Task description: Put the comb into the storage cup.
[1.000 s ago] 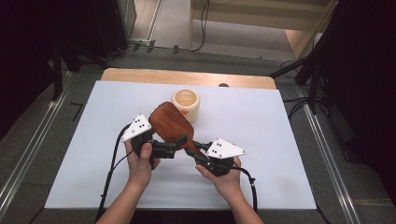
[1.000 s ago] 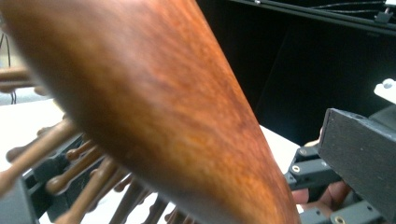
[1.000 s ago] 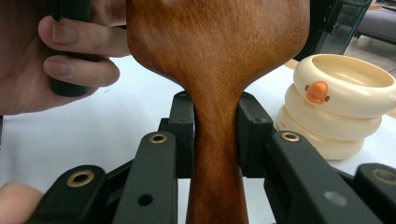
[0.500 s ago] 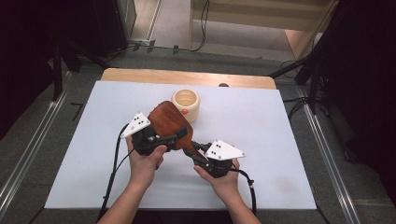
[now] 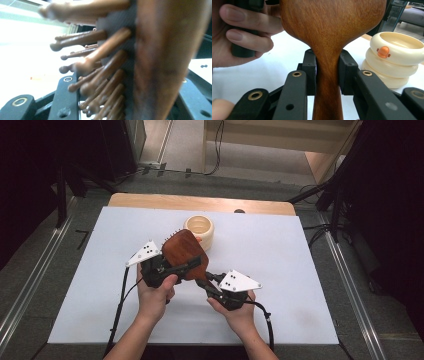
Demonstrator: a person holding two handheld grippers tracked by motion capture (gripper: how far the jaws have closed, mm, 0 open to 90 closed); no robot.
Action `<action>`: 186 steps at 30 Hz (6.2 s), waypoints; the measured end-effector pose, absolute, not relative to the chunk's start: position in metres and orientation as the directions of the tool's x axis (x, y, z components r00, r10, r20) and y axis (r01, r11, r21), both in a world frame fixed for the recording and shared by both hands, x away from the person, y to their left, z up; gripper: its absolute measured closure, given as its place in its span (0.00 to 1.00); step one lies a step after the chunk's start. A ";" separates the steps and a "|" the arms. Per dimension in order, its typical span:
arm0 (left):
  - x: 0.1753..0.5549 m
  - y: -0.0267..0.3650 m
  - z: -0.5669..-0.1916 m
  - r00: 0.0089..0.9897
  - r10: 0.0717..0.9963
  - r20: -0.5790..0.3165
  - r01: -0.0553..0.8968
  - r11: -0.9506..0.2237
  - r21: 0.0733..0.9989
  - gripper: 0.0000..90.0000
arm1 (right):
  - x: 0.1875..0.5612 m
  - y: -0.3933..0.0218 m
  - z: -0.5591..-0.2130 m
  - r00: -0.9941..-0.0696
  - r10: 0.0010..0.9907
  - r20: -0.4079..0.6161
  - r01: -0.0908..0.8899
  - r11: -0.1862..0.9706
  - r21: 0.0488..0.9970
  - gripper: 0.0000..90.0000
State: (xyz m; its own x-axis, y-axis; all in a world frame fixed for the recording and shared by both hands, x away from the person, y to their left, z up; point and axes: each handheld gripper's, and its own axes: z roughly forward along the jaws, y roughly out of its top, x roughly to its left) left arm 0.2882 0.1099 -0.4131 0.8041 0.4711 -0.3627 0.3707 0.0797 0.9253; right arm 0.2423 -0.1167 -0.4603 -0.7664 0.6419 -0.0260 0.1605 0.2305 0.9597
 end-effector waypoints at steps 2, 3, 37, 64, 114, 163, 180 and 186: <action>0.288 0.110 -0.413 0.810 0.457 -0.368 0.375 0.080 0.924 0.58 | 0.243 -0.117 -0.460 -0.770 0.638 -0.022 0.160 0.226 0.961 0.77; 0.288 0.110 -0.412 0.813 0.450 -0.370 0.376 0.079 0.923 0.59 | 0.243 -0.117 -0.460 -0.769 0.639 -0.022 0.160 0.226 0.961 0.77; 0.294 0.122 -0.400 0.807 0.508 -0.301 0.316 0.058 0.947 0.62 | 0.249 -0.170 -0.468 -0.680 0.730 0.077 0.252 0.133 0.958 0.00; 0.311 0.129 -0.388 0.800 0.521 -0.297 0.297 0.085 0.951 0.62 | 0.226 -0.253 -0.487 -0.568 0.820 0.069 0.273 0.108 0.956 0.00; 0.364 0.125 -0.345 0.784 0.559 -0.270 0.245 0.122 0.962 0.62 | 0.206 -0.316 -0.512 -0.497 0.862 0.096 0.310 0.073 0.948 0.00; 0.424 0.124 -0.354 0.696 0.660 -0.282 0.244 0.152 0.958 0.61 | 0.207 -0.317 -0.514 -0.505 0.857 0.103 0.308 0.068 0.949 0.00; 0.433 0.120 -0.372 0.666 0.698 -0.262 0.253 0.119 0.960 0.61 | 0.208 -0.317 -0.514 -0.507 0.855 0.109 0.311 0.063 0.948 0.00; 0.436 0.117 -0.380 0.659 0.701 -0.273 0.270 0.119 0.955 0.61 | 0.208 -0.317 -0.514 -0.508 0.854 0.110 0.310 0.062 0.949 0.00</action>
State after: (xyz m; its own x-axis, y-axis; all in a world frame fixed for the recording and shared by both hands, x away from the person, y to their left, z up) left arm 0.4356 0.1166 -0.3797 0.6587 0.7010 -0.2735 0.2702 0.1188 0.9554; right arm 0.2079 -0.3175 -0.5141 -0.5078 0.8544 0.1102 0.3099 0.0618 0.9488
